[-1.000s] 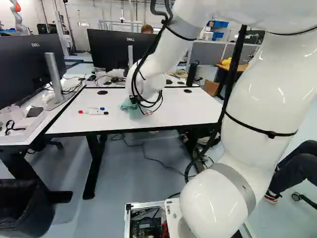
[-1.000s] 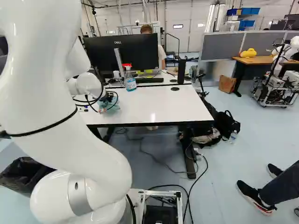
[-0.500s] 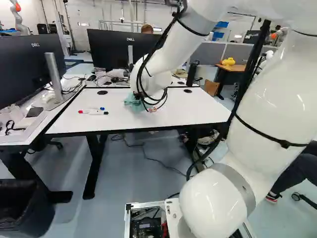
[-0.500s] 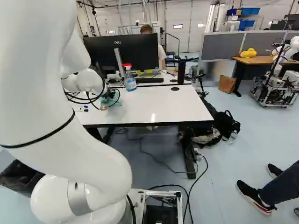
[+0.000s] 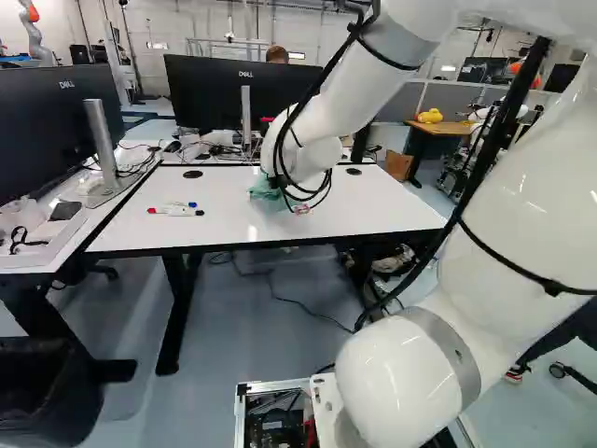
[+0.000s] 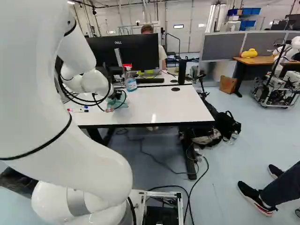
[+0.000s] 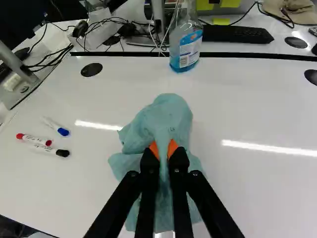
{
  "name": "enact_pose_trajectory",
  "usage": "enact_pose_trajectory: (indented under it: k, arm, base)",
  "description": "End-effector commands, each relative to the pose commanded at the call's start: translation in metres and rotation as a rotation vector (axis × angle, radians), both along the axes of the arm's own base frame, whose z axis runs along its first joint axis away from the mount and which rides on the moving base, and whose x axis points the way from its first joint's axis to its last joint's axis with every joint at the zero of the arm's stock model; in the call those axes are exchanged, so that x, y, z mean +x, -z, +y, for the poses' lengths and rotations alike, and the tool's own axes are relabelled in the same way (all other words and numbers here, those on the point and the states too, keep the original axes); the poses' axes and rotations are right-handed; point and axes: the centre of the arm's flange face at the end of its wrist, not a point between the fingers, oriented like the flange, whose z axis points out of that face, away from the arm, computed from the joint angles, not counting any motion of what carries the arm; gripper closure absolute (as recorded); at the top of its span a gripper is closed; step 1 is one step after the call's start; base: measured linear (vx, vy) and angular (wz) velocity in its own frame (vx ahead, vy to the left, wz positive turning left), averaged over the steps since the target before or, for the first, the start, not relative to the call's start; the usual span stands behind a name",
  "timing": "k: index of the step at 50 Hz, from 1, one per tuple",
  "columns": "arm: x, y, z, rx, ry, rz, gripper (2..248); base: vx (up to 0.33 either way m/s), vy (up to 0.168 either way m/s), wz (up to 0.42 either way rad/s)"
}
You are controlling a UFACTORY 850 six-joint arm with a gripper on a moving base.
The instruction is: Clean the table with the green towel
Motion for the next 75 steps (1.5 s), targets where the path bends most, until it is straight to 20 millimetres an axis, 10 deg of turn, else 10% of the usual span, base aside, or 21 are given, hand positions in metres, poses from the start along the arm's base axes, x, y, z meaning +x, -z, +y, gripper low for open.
enact_pose_trajectory:
  k: [33, 34, 44, 45, 49, 50, 54, 55, 75]
  arm:
    - [-0.020, 0.001, -0.031, 0.001, 0.062, -0.003, 206]
    - [-0.020, 0.001, -0.031, 0.001, 0.062, -0.003, 174]
    - [-0.020, 0.001, -0.031, 0.001, 0.062, -0.003, 137]
    - [-0.020, 0.001, -0.031, 0.001, 0.062, -0.003, 101]
    - [-0.020, 0.001, -0.031, 0.001, 0.062, -0.003, 101]
    - [-0.020, 0.001, -0.031, 0.001, 0.062, -0.003, 65]
    - [-0.020, 0.001, -0.031, 0.001, 0.062, -0.003, 65]
    - [-0.020, 0.001, -0.031, 0.001, 0.062, -0.003, 27]
    - [-0.020, 0.001, -0.031, 0.001, 0.062, -0.003, 3]
  base:
    - [0.000, 0.000, 0.000]
    - [0.000, 0.000, 0.000]
    - [0.000, 0.000, 0.000]
    - [0.000, 0.000, 0.000]
    - [0.000, 0.000, 0.000]
    - [0.000, 0.000, 0.000]
    - [0.000, 0.000, 0.000]
    - [0.000, 0.000, 0.000]
    - [0.000, 0.000, 0.000]
